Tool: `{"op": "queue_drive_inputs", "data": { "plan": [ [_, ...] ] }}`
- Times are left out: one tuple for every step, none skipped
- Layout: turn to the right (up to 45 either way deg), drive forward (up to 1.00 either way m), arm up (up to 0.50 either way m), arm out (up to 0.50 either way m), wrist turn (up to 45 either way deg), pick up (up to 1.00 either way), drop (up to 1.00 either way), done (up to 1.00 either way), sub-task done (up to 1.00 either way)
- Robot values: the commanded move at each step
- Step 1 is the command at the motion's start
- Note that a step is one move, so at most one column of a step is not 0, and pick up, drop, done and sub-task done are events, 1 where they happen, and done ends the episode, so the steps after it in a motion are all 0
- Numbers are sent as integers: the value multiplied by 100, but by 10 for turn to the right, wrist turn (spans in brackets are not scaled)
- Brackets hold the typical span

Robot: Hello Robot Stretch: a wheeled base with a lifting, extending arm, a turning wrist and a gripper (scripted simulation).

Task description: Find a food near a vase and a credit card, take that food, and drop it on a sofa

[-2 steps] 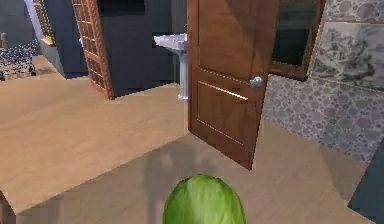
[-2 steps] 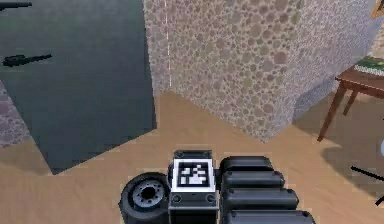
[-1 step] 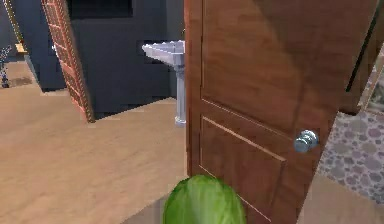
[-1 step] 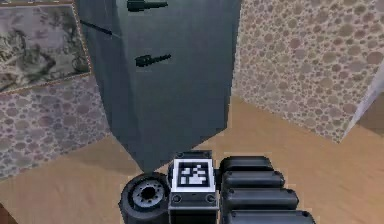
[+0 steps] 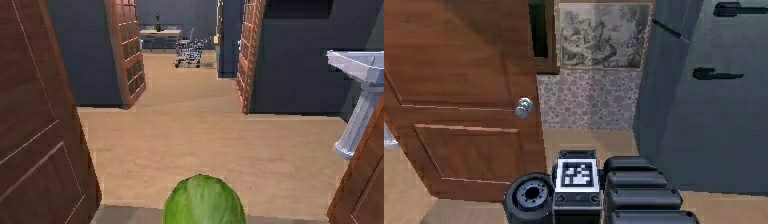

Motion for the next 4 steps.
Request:
{"op": "queue_drive_inputs", "data": {
  "plan": [
    [0, 100, 0, 0, 0, 0, 0, 0, 0],
    [0, 50, 0, 0, 0, 0, 0, 0, 0],
    [-30, 0, 0, 0, 0, 0, 0, 0, 0],
    [0, 100, 0, 0, 0, 0, 0, 0, 0]
  ]
}}
